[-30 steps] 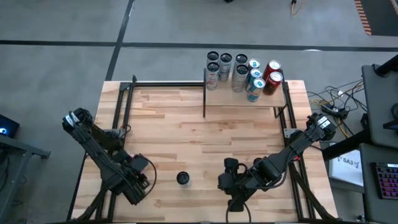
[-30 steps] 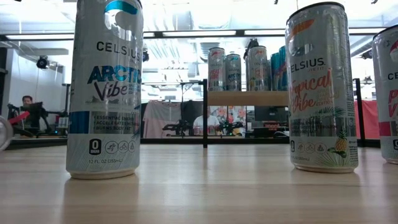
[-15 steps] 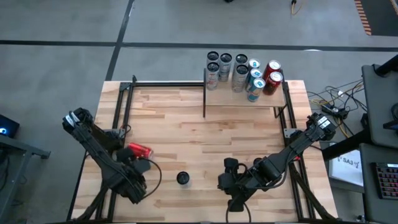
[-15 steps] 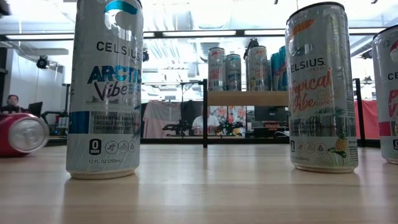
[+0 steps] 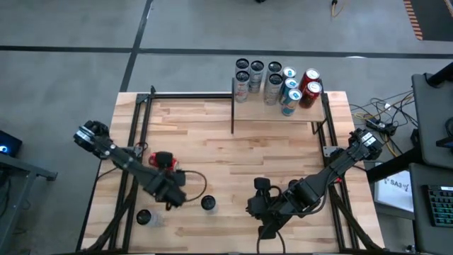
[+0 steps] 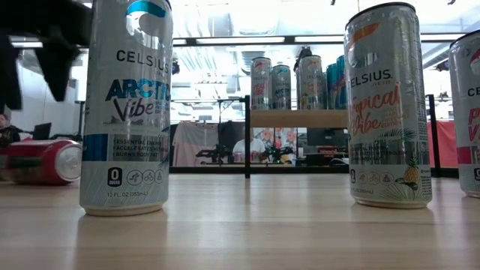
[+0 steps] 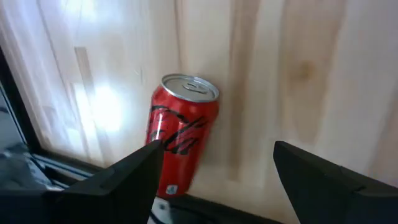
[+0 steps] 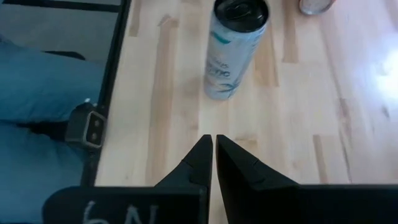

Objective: Place canned beverage on shelf
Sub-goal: Put the red black soda can on the shelf aligned with the red white soda cans

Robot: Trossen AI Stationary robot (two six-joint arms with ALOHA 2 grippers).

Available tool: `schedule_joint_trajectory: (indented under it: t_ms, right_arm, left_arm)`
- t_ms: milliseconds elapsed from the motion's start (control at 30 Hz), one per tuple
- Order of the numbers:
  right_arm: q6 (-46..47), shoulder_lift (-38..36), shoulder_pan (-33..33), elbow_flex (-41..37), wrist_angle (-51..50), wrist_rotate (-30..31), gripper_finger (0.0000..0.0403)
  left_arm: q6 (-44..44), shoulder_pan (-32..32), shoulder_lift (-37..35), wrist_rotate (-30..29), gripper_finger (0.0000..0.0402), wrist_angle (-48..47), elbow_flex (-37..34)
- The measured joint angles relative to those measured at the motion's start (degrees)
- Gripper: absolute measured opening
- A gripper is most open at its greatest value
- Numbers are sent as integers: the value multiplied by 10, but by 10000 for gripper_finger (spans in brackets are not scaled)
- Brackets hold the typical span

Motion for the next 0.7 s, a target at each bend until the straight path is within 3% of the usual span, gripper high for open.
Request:
schedule_joint_trajectory:
  t_ms: [233, 500, 700]
  right_arm:
    - [-12, 1, 0, 0, 0, 22, 13]
    - [-28, 1, 0, 0, 1, 23, 13]
    - [-39, 1, 0, 0, 1, 23, 13]
  left_arm:
    - [142, 77, 0, 0, 288, 25, -61]
    - [199, 134, -2, -2, 288, 31, -109]
    - [248, 169, -2, -47, 288, 61, -120]
